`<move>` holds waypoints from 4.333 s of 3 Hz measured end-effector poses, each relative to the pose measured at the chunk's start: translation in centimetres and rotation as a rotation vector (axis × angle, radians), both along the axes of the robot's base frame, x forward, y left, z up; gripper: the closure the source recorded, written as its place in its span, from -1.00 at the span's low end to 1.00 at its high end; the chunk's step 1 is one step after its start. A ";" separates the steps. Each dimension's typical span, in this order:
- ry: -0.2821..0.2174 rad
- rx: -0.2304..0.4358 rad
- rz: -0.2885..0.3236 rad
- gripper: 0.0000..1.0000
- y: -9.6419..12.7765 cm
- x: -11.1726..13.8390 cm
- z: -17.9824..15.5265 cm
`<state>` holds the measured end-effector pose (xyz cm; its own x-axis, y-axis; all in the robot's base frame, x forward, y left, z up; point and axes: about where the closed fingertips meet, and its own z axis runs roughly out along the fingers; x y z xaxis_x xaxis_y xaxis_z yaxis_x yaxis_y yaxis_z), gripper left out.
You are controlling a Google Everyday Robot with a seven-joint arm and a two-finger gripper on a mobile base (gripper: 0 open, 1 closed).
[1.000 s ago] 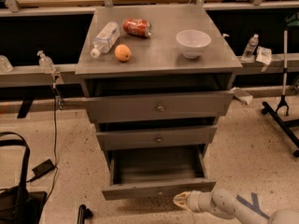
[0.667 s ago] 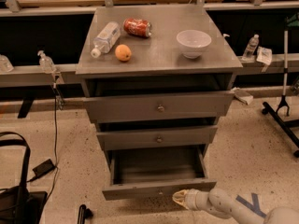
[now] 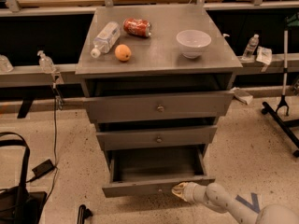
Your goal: Close bottom drawer
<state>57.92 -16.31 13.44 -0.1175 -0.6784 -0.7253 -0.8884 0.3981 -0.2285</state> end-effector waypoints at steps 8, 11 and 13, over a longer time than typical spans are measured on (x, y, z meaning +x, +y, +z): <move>-0.004 0.037 0.022 1.00 0.2 -1.2 -0.6; -0.004 0.087 0.004 1.00 2.3 4.5 -4.0; -0.081 0.073 -0.041 1.00 0.4 7.8 -2.4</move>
Offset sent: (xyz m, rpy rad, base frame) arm 0.0679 0.0046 -0.0009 0.0082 -0.0343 -0.0587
